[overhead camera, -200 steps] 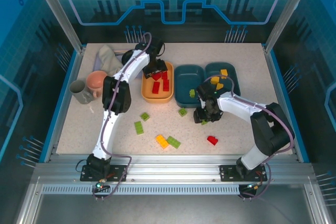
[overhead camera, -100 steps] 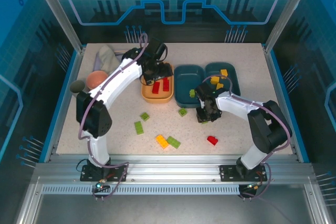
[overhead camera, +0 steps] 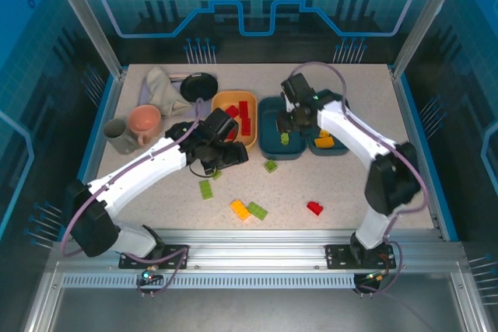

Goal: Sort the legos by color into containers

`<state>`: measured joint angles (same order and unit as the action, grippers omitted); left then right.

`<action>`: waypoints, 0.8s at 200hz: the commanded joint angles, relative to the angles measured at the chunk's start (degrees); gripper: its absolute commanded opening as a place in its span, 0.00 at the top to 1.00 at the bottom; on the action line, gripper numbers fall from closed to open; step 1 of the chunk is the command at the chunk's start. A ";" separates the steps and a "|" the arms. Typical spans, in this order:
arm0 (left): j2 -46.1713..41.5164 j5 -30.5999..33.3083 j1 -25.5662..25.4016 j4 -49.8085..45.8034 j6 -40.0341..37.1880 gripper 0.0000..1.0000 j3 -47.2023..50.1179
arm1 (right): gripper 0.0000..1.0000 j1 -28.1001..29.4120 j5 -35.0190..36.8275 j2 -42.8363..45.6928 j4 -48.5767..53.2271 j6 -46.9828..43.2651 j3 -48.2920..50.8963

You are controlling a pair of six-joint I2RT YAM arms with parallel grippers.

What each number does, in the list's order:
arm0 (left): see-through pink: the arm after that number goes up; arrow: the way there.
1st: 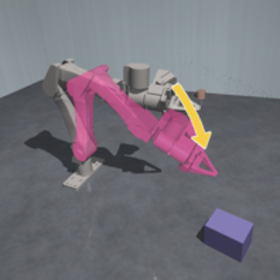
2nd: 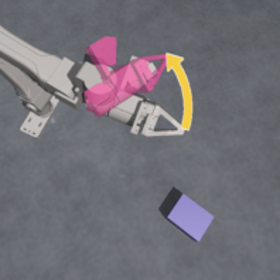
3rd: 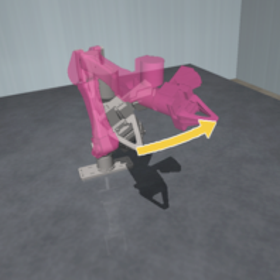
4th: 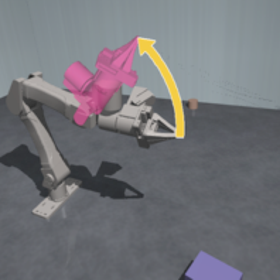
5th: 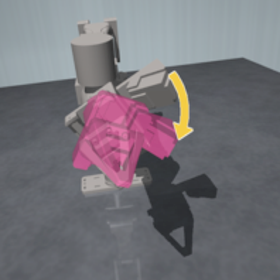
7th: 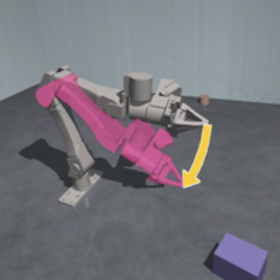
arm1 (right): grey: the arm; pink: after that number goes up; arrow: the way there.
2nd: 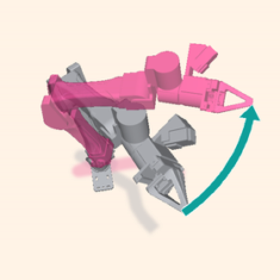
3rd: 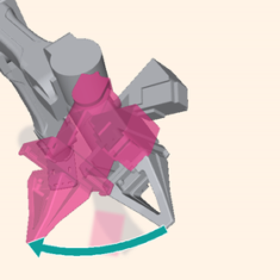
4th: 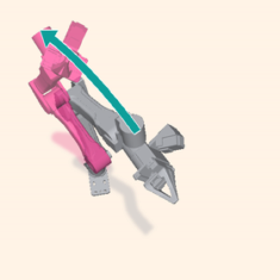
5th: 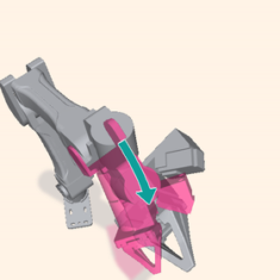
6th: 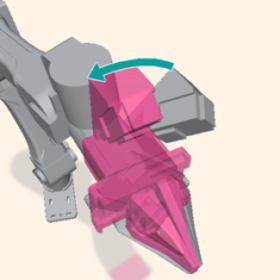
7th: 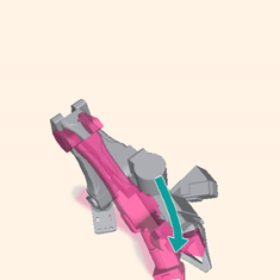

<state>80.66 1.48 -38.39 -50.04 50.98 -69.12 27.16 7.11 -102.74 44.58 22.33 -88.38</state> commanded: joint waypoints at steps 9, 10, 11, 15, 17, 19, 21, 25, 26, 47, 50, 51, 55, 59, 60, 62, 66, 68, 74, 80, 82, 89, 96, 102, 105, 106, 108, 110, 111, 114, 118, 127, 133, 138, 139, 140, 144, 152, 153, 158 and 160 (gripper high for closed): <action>-2.84 -0.01 -0.52 0.99 3.19 0.26 5.84 | 0.71 -3.18 -2.02 -14.64 3.67 -1.71 -12.79; -2.95 -0.04 -0.53 1.04 3.31 0.26 6.01 | 0.71 -3.26 -2.06 -15.06 3.89 -1.74 -13.23; -3.04 -0.01 -0.54 1.06 3.36 0.26 6.24 | 0.71 -3.30 -2.08 -15.49 4.00 -1.75 -13.66; -3.45 0.02 -0.54 1.23 3.70 0.26 6.89 | 0.71 -3.56 -2.17 -17.17 4.41 -1.84 -15.35; -3.62 -0.03 -0.54 1.34 3.91 0.26 7.20 | 0.71 -3.70 -2.14 -17.88 4.69 -1.85 -15.84; -3.83 -0.12 -0.48 1.41 4.01 0.26 7.59 | 0.71 -3.80 -2.22 -18.69 4.98 -1.91 -16.82; -4.00 -0.17 -0.51 1.43 4.18 0.26 7.90 | 0.71 -3.94 -2.27 -19.51 5.12 -1.95 -17.66; -4.24 -0.29 -0.48 1.51 4.50 0.26 8.40 | 0.71 -4.17 -2.30 -20.85 5.60 -1.94 -19.06; -4.31 -0.27 -0.51 1.52 4.58 0.26 8.48 | 0.71 -4.20 -2.29 -21.19 5.74 -1.94 -19.44; -4.97 -0.28 -0.52 0.37 5.80 0.26 9.96 | 0.68 -5.06 -2.81 -27.25 8.32 -1.72 -25.54; -5.11 -0.25 -0.54 0.26 5.94 0.26 10.23 | 0.68 -5.04 -2.78 -27.90 8.68 -1.68 -26.29; -5.14 -0.29 -0.54 0.23 6.00 0.26 10.32 | 0.67 -5.03 -2.75 -28.10 8.82 -1.68 -26.52; -5.37 -0.21 -0.50 0.13 6.22 0.26 10.60 | 0.65 -5.02 -2.80 -28.75 9.19 -1.67 -27.35; -5.57 -0.12 -0.50 -0.04 6.51 0.26 10.94 | 0.64 -5.04 -2.90 -29.42 9.55 -1.67 -27.96; -5.63 -0.14 -0.48 -0.05 6.55 0.26 10.98 | 0.63 -5.03 -2.94 -29.56 9.55 -1.67 -28.11; -5.72 -0.15 -0.51 -0.12 6.64 0.26 11.15 | 0.62 -5.06 -2.97 -29.83 9.69 -1.67 -28.39; -5.90 -0.16 -0.54 -0.27 6.97 0.26 11.46 | 0.59 -5.08 -3.08 -30.11 9.88 -1.67 -28.90; -5.99 -0.11 -0.50 -0.37 7.12 0.26 11.53 | 0.57 -5.07 -3.21 -30.25 10.04 -1.67 -29.12; -6.19 -0.07 -0.49 -0.70 7.51 0.26 11.99 | 0.52 -4.98 -3.48 -30.28 10.41 -1.67 -29.74; -6.32 0.09 -0.48 -1.06 7.93 0.26 12.41 | 0.46 -4.87 -3.77 -30.32 10.52 -1.74 -30.04; -6.38 0.17 -0.53 -1.23 8.05 0.26 12.54 | 0.45 -4.84 -3.90 -30.26 10.46 -1.80 -30.15; -6.48 0.44 -0.54 -1.62 8.44 0.26 13.05 | 0.39 -4.63 -3.94 -29.68 10.16 -2.04 -29.87; -6.44 0.70 -0.46 -1.94 8.53 0.26 13.61 | 0.36 -4.36 -3.91 -28.46 9.70 -2.35 -29.41; -6.35 0.90 -0.18 -1.95 8.49 0.26 14.23 | 0.34 -4.03 -3.95 -27.26 9.38 -2.70 -28.92; -6.17 0.83 0.02 -1.91 8.32 0.27 14.60 | 0.34 -3.92 -4.03 -26.60 9.12 -2.83 -28.71; -6.11 0.78 0.13 -1.90 8.29 0.27 14.70 | 0.33 -3.85 -4.03 -26.36 9.08 -2.87 -28.61; -5.95 0.69 0.39 -1.90 8.20 0.27 14.91 | 0.33 -3.71 -4.04 -25.89 9.00 -3.00 -28.36; -5.73 0.60 0.66 -1.90 8.13 0.27 15.18 | 0.33 -3.54 -4.04 -25.39 8.92 -3.10 -28.10; -5.63 0.49 0.80 -1.86 8.02 0.27 15.30 | 0.33 -3.48 -4.04 -25.14 8.89 -3.14 -28.00; -5.28 0.28 1.23 -1.85 7.81 0.27 15.69 | 0.32 -3.26 -4.04 -24.28 8.72 -3.23 -27.58; -4.71 -0.25 2.15 -1.55 7.34 0.27 16.17 | 0.31 -3.03 -3.96 -23.10 8.51 -3.40 -26.93; -3.33 -1.40 4.17 -1.07 6.32 0.27 17.25 | 0.31 -2.32 -4.08 -19.97 7.68 -3.60 -24.63; -2.50 -1.47 5.21 -0.62 5.40 0.27 17.77 | 0.30 -1.83 -4.26 -17.60 6.66 -3.74 -22.44; -1.96 -1.50 6.05 -0.06 4.50 0.27 18.13 | 0.30 -1.43 -4.60 -15.23 5.60 -3.74 -20.34; -1.89 -1.49 6.18 0.03 4.36 0.27 18.23 | 0.30 -1.33 -4.67 -14.78 5.47 -3.76 -19.86; -1.86 -1.48 6.29 0.16 4.15 0.27 18.27 | 0.30 -1.33 -4.84 -14.56 5.14 -3.78 -19.40; -1.43 -1.34 6.68 0.53 3.30 0.27 18.40 | 0.30 -0.69 -5.20 -12.45 4.11 -3.70 -17.39; -0.63 -1.27 7.86 1.16 1.96 0.27 18.74 | 0.29 0.04 -5.88 -8.58 2.22 -3.69 -13.44; -0.52 -1.28 8.01 1.21 1.90 0.27 18.75 | 0.29 0.20 -5.97 -8.07 1.98 -3.69 -12.85; -0.02 -1.42 8.73 1.45 1.06 0.27 18.77 | 0.29 0.72 -6.39 -5.83 0.90 -3.60 -10.19; 0.21 -1.44 9.03 1.64 0.74 0.26 18.74 | 0.29 1.08 -6.52 -4.84 0.52 -3.60 -9.21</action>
<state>78.83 1.02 -32.21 -49.19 55.99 -51.48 25.26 3.55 -120.01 49.04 19.40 -105.27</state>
